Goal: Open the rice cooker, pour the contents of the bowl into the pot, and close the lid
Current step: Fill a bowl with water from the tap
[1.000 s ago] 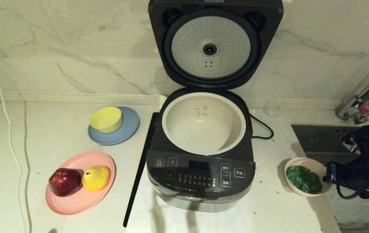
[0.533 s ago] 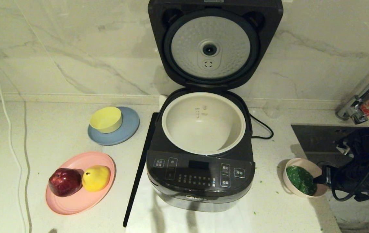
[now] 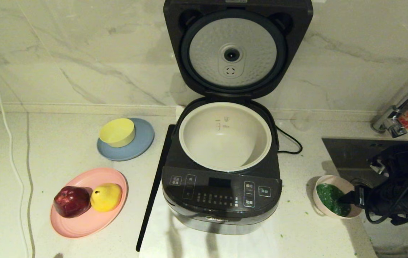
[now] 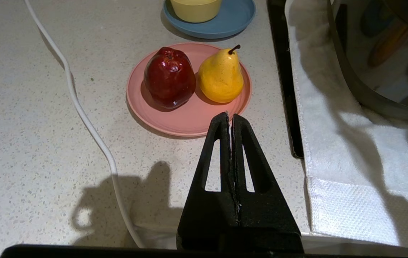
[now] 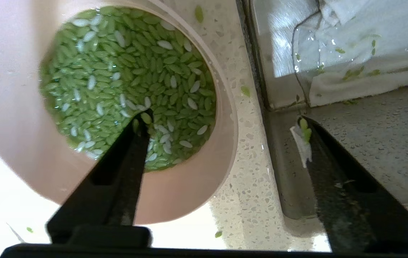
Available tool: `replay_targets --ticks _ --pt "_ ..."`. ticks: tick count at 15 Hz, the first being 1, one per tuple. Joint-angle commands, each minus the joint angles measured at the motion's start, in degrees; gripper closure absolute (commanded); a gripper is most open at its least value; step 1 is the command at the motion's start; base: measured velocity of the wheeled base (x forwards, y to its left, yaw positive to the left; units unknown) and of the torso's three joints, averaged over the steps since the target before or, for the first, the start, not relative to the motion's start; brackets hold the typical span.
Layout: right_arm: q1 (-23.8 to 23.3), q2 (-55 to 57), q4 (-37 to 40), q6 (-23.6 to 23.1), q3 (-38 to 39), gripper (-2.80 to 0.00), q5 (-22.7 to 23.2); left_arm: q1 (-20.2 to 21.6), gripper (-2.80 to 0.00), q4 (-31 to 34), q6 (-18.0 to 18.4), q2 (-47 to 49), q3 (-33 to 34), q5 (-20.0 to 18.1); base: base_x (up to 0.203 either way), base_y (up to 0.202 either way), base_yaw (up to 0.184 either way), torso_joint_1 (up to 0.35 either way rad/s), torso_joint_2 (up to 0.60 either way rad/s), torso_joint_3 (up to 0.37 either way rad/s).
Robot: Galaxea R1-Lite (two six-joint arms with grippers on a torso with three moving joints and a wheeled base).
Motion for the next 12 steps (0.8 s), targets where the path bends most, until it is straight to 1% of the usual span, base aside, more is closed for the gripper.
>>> replay_targets --ticks 1,5,6,12 --pt "0.0 1.3 0.0 0.1 0.0 -2.8 0.1 0.0 0.0 0.0 0.0 0.0 0.4 0.0 0.0 0.0 0.0 0.0 0.0 0.0" --pt "0.0 1.7 -0.8 0.1 -0.1 -2.8 -0.1 0.0 0.0 0.0 0.0 0.0 0.4 0.0 0.0 0.0 0.0 0.0 0.0 0.0" --pt "0.0 1.7 -0.8 0.0 -0.1 0.0 0.0 0.0 0.0 0.0 0.0 0.0 0.4 0.0 0.0 0.0 0.0 0.0 0.0 0.0" --pt "0.0 1.6 -0.7 0.1 0.3 0.0 0.0 0.0 0.0 0.0 0.0 0.0 0.4 0.0 0.0 0.0 0.0 0.0 0.0 0.0"
